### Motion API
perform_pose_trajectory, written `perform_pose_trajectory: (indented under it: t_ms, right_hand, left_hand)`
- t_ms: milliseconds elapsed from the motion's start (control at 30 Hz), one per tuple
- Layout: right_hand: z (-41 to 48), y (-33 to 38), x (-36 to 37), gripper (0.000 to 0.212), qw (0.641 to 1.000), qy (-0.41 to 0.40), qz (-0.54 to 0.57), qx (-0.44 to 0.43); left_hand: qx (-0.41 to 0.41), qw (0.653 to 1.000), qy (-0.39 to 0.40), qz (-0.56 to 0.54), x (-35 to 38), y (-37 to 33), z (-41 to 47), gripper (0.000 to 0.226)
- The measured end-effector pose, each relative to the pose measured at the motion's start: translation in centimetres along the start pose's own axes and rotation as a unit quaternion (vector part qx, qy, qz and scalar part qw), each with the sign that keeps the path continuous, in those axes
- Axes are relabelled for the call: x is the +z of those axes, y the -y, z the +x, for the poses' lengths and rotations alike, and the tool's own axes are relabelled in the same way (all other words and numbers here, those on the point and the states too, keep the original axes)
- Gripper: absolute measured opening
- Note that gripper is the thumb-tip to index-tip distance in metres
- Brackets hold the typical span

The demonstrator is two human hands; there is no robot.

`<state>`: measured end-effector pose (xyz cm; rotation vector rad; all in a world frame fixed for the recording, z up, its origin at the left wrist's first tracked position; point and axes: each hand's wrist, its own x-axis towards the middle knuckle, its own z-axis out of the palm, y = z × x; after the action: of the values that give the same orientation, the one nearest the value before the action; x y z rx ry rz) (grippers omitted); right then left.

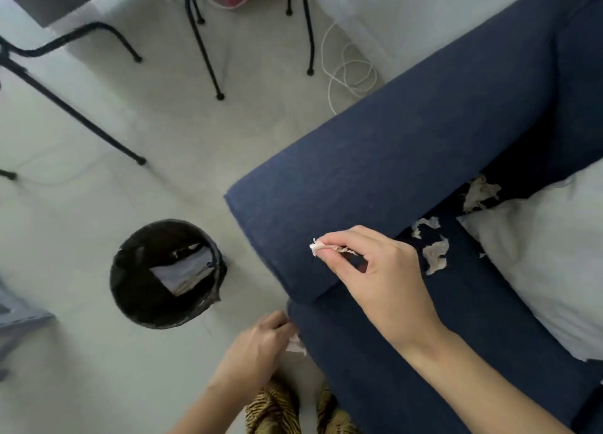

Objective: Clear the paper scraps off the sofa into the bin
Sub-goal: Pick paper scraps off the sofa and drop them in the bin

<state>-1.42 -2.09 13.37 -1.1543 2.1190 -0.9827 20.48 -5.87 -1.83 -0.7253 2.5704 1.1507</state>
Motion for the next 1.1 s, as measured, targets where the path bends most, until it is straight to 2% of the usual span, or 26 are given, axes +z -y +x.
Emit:
perform_pose_trajectory:
  t_ms: [100, 200, 333, 500, 567, 700, 800, 967, 1100]
  right_hand:
    - [0.8, 4.4, 4.6, 0.01, 0.998, 0.039, 0.007, -0.045]
    - [1.9, 6.7, 9.8, 0.016, 0.994, 0.097, -0.013, -0.056]
    - [3.8, 6.7, 17.3, 0.019, 0.979, 0.175, -0.097, -0.037]
    - [6.2, 4.1, 26.1, 0.019, 0.946, 0.249, -0.206, 0.039]
    - [6.9, 3.1, 28.9, 0.019, 0.935, 0.262, -0.233, 0.048]
    - [8.1, 1.8, 33.1, 0.02, 0.931, 0.292, -0.205, 0.08]
    - [8.6, 1.3, 34.4, 0.043, 0.911, 0.343, -0.198, 0.111]
    - [8.8, 2.1, 33.2, 0.071, 0.903, 0.36, -0.219, 0.084]
    - [8.8, 4.0, 30.6, 0.076, 0.91, 0.341, -0.232, 0.052]
  left_hand:
    - [-0.035, 0.998, -0.046, 0.011, -1.6, 4.6, -3.0, 0.023]
    - [-0.105, 0.988, -0.113, 0.015, -4.6, 8.7, -5.4, 0.016]
    - [-0.208, 0.957, -0.203, 0.021, -7.9, 13.6, -7.5, 0.015]
    - [-0.301, 0.919, -0.254, -0.034, -9.4, 19.6, -8.5, 0.016]
    - [-0.319, 0.91, -0.259, -0.057, -9.4, 21.4, -8.6, 0.018]
    - [-0.323, 0.909, -0.241, -0.108, -9.3, 23.2, -8.9, 0.03]
    - [-0.326, 0.919, -0.196, -0.107, -8.9, 23.6, -9.1, 0.048]
    - [-0.352, 0.914, -0.169, -0.111, -9.2, 23.9, -9.6, 0.069]
    - [-0.338, 0.92, -0.163, -0.11, -11.2, 22.0, -9.7, 0.081]
